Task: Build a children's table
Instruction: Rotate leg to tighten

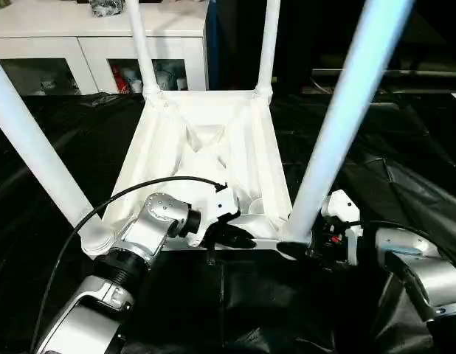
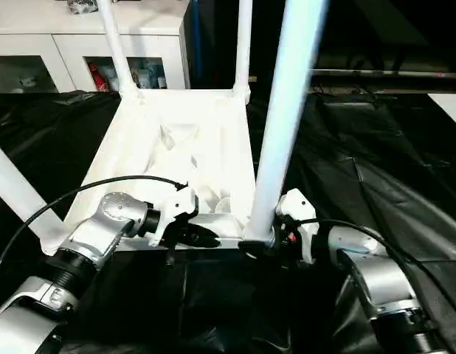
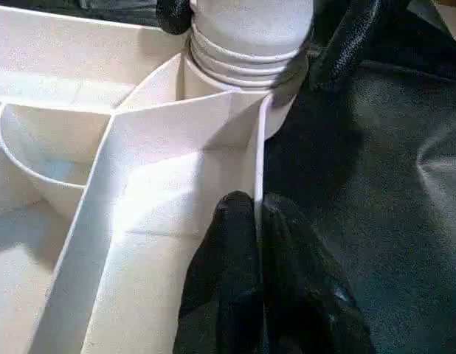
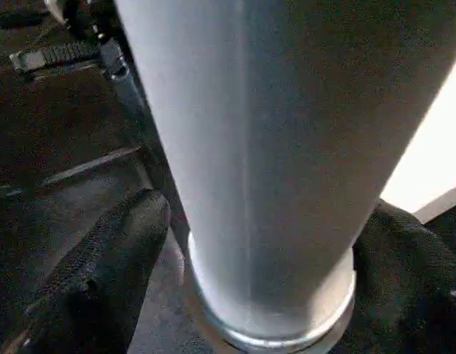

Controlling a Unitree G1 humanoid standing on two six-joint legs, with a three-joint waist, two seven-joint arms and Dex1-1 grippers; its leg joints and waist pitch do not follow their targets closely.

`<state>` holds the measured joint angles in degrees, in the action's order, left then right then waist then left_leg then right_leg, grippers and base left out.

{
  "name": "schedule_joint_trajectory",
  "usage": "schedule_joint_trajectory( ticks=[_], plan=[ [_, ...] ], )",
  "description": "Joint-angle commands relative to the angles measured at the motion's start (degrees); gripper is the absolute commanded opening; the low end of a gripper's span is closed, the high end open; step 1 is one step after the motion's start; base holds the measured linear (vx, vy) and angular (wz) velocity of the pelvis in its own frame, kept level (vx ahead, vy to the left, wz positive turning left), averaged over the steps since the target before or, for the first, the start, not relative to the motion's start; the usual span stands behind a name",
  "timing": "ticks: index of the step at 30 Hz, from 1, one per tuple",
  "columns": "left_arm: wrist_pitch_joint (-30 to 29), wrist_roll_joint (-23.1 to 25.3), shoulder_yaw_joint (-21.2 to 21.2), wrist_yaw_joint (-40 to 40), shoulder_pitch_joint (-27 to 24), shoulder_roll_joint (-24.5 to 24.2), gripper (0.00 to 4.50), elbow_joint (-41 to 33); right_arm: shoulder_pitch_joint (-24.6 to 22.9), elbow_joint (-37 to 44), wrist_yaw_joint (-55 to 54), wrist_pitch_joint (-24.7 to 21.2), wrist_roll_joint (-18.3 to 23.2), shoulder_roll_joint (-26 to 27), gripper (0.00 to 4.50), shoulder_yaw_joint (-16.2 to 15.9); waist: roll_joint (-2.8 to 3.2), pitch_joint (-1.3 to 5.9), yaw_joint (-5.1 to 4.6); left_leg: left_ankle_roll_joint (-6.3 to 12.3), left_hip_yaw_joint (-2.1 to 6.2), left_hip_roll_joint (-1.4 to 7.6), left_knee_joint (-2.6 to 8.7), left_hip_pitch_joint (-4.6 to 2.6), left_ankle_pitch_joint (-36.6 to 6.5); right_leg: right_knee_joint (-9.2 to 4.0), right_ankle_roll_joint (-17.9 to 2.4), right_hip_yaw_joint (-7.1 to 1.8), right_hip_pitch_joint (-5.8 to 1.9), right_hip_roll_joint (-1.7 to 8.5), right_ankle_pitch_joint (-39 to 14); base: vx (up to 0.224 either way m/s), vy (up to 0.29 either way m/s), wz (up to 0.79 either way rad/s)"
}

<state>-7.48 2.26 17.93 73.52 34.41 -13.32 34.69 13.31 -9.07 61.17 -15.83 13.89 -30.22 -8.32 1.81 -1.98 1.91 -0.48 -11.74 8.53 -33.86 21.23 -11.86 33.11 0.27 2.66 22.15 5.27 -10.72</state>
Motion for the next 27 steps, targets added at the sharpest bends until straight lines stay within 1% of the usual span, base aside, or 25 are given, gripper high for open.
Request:
schedule_joint_trajectory(
  ticks=[1,2,5,7,9,11,14,17,18,19,20,21,22,23,24,25,26,27],
  plan=[
    [0.1,-3.5,-0.8,0.9,-0.7,0.9,0.0,-0.8,0.3,-1.3,1.7,0.4,-0.4,0.0,3.45,-1.6,-1.55,2.48,-0.06,5.72,2.13,5.17,4.29,-0.65,-10.4,-3.62,-15.5,-2.41,-1.86,4.26,-12.5,0.0,0.0,0.0],
    [0.0,-3.5,-0.9,0.9,-0.8,0.9,0.0,-0.9,0.3,-1.5,1.7,0.5,-0.4,0.0,3.45,-1.5,-1.53,2.51,-0.05,5.57,2.14,5.15,4.26,-0.7,-10.5,-3.61,-15.5,-2.42,-1.86,4.27,-12.7,0.0,0.0,0.0],
    [-0.3,-3.5,-0.9,0.9,-1.0,0.9,0.0,-1.3,0.3,-1.8,1.5,0.7,-0.3,0.2,3.08,-1.3,-1.59,2.54,0.01,5.56,2.16,5.17,4.26,-0.65,-10.0,-3.51,-15.3,-2.44,-1.94,4.24,-12.2,0.0,0.0,0.0],
    [-0.4,-3.5,-0.8,0.9,-1.0,0.9,0.0,-1.3,0.4,-2.1,1.6,0.7,-0.3,0.3,2.99,-1.3,-1.65,2.67,0.02,6.14,2.11,5.12,4.1,-0.65,-8.6,-3.27,-15.6,-2.41,-2.02,4.21,-10.2,0.0,0.0,0.0],
    [-0.4,-3.5,-0.8,1.0,-1.1,0.9,0.0,-1.3,0.7,-2.6,1.9,1.1,-0.7,0.3,2.79,-1.7,-1.65,2.71,0.05,6.54,2.07,5.13,4.01,-0.68,-8.1,-3.2,-15.9,-2.36,-2.01,4.22,-9.4,0.0,0.0,0.0],
    [-0.5,-3.5,-0.8,1.0,-1.1,1.0,0.0,-1.4,0.7,-2.8,2.0,1.2,-0.9,0.3,2.74,-1.9,-1.64,2.66,0.03,6.7,2.03,5.07,3.99,-0.6,-8.3,-3.22,-16.1,-2.33,-2.05,4.18,-9.6,0.0,0.0,0.0],
    [-0.5,-3.5,-0.7,1.1,-1.1,1.1,0.0,-1.4,0.7,-3.2,1.9,1.7,-1.0,0.3,2.7,-2.0,-1.67,2.71,0.03,6.64,2.05,5.08,3.96,-0.66,-8.4,-3.22,-15.9,-2.33,-2.06,4.15,-10.0,0.0,0.0,0.0],
    [0.0,-2.8,-0.7,-0.3,-1.0,1.4,0.0,-0.9,0.4,-3.8,-0.3,1.9,-1.3,1.3,2.7,-1.3,-1.61,2.73,0.01,6.63,2.04,5.08,3.94,-0.68,-8.3,-3.19,-16.0,-2.33,-2.01,4.14,-9.7,0.0,0.0,0.0],
    [0.7,-0.3,-0.6,-5.9,-0.4,2.6,0.0,1.1,0.1,-5.3,-5.5,-0.5,-0.3,4.0,2.7,1.1,-1.57,2.53,-0.17,6.35,2.08,5.04,4.08,-0.64,-9.2,-3.49,-15.8,-2.35,-1.9,4.1,-10.9,0.0,0.0,0.0],
    [-0.1,1.3,-0.8,-10.6,0.2,3.9,0.0,2.8,0.3,-6.9,-9.0,-1.1,-0.3,6.0,2.7,2.2,-1.58,2.48,-0.31,5.87,2.12,5.01,4.16,-0.67,-10.1,-3.58,-15.7,-2.33,-1.82,4.09,-12.2,0.0,0.0,0.0],
    [-0.3,1.5,-0.8,-11.4,0.3,4.2,0.0,3.1,0.3,-7.2,-9.7,-1.0,-0.4,6.4,2.7,2.3,-1.62,2.44,-0.42,5.27,2.13,4.92,4.2,-0.75,-11.0,-3.8,-15.4,-2.29,-1.77,4.11,-13.9,0.0,0.0,0.0],
    [-1.1,1.7,-1.5,-14.6,0.6,5.6,0.0,4.0,0.7,-8.8,-13.6,0.2,-1.8,8.2,2.69,2.5,-1.57,2.32,-0.69,3.22,2.33,4.92,4.39,-0.87,-13.4,-4.23,-14.0,-2.27,-1.71,4.16,-18.9,0.0,0.0,0.0],
    [-2.0,1.7,-1.9,-16.3,0.8,6.7,0.0,4.2,0.9,-9.4,-16.4,0.3,-2.6,9.6,2.69,2.7,-1.58,2.31,-0.71,2.77,2.34,4.87,4.42,-1.01,-14.0,-4.43,-13.6,-2.25,-1.63,4.11,-20.0,0.0,0.0,0.0],
    [-2.9,1.9,-2.1,-18.7,1.0,7.9,0.0,4.4,1.2,-10.1,-20.5,0.6,-3.7,11.4,2.69,3.1,-1.71,2.21,-0.89,2.44,2.32,4.86,4.51,-0.98,-14.6,-4.52,-13.3,-2.33,-1.49,4.08,-20.8,0.0,0.0,0.0],
    [-3.5,2.4,-2.1,-20.9,1.2,9.1,0.0,4.7,1.6,-10.7,-24.1,0.4,-4.4,13.3,2.69,3.5,-1.7,2.14,-1.11,1.66,2.47,4.79,4.62,-0.94,-15.5,-4.68,-12.5,-2.32,-1.43,4.11,-22.5,0.0,0.0,0.0],
    [-4.3,3.5,-2.1,-25.7,1.6,11.4,0.0,5.5,1.9,-10.7,-30.8,0.1,-6.0,16.5,2.69,3.9,-1.68,2.18,-1.5,1.06,2.65,4.74,4.77,-0.79,-15.9,-4.73,-11.7,-2.24,-1.48,4.08,-23.5,0.0,0.0,0.0],
    [-4.3,3.5,-2.1,-25.9,1.7,11.5,0.0,5.5,1.9,-10.6,-31.0,0.1,-6.1,16.6,2.69,3.9,-1.71,2.14,-1.74,0.82,2.64,4.74,4.79,-0.87,-16.3,-4.89,-11.5,-2.28,-1.26,4.01,-24.0,0.0,0.0,0.0],
    [-4.5,3.7,-2.2,-27.1,1.8,12.1,0.0,5.7,1.9,-10.4,-32.8,0.0,-6.6,17.4,2.69,3.9,-1.8,2.22,-1.96,0.63,2.7,4.62,4.74,-0.96,-17.1,-5.01,-11.0,-2.25,-1.22,3.98,-24.7,0.0,0.0,0.0]
  ],
)
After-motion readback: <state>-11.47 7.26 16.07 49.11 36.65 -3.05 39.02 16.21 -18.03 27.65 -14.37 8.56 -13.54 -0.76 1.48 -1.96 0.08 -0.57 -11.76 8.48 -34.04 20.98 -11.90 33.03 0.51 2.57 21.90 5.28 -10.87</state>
